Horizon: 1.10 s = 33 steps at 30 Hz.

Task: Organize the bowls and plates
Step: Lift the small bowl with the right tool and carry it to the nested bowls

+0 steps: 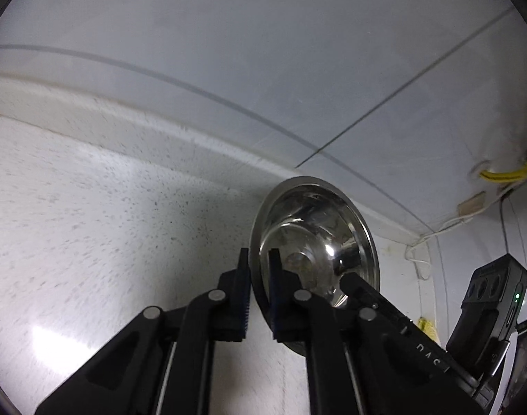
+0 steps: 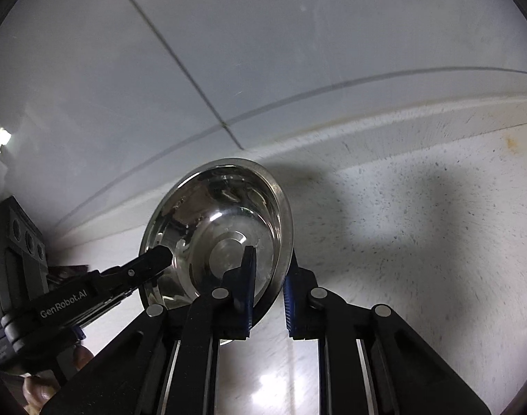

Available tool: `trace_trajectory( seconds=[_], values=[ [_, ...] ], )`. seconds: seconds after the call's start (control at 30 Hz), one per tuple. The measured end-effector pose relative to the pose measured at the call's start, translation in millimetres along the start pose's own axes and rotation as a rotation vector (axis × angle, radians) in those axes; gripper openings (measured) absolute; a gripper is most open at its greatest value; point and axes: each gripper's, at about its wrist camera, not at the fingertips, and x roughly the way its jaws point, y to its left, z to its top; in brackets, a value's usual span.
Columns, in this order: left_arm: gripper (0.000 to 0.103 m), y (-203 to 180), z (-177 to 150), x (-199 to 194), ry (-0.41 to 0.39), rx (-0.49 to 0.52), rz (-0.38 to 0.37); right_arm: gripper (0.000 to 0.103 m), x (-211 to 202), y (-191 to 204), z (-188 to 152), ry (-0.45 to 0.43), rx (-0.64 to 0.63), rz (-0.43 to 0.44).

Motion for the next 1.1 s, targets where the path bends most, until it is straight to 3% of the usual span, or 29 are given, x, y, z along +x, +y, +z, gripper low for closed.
trace_trajectory(
  seconds=[0.43, 0.67, 0.83, 0.97, 1.1],
  values=[
    [0.008, -66, -41, -171, -0.146, 0.122, -0.034, 0.013, -133, 66, -31, -0.152, -0.035, 0.069],
    [0.008, -107, -80, -256, -0.191, 0.185, -0.097, 0.013, -226, 93, -59, -0.247, -0.1, 0.075],
    [0.008, -128, -117, -286, -0.164, 0.216, -0.15, 0.013, -271, 87, -83, -0.277, -0.128, 0.049],
    [0.008, -139, -154, -283, -0.127, 0.238, -0.183, 0.013, -304, 78, -113, -0.286, -0.135, 0.023],
    [0.008, -141, -192, -267, -0.088, 0.261, -0.176, 0.013, -310, 52, -147, -0.26, -0.117, 0.007]
  ],
)
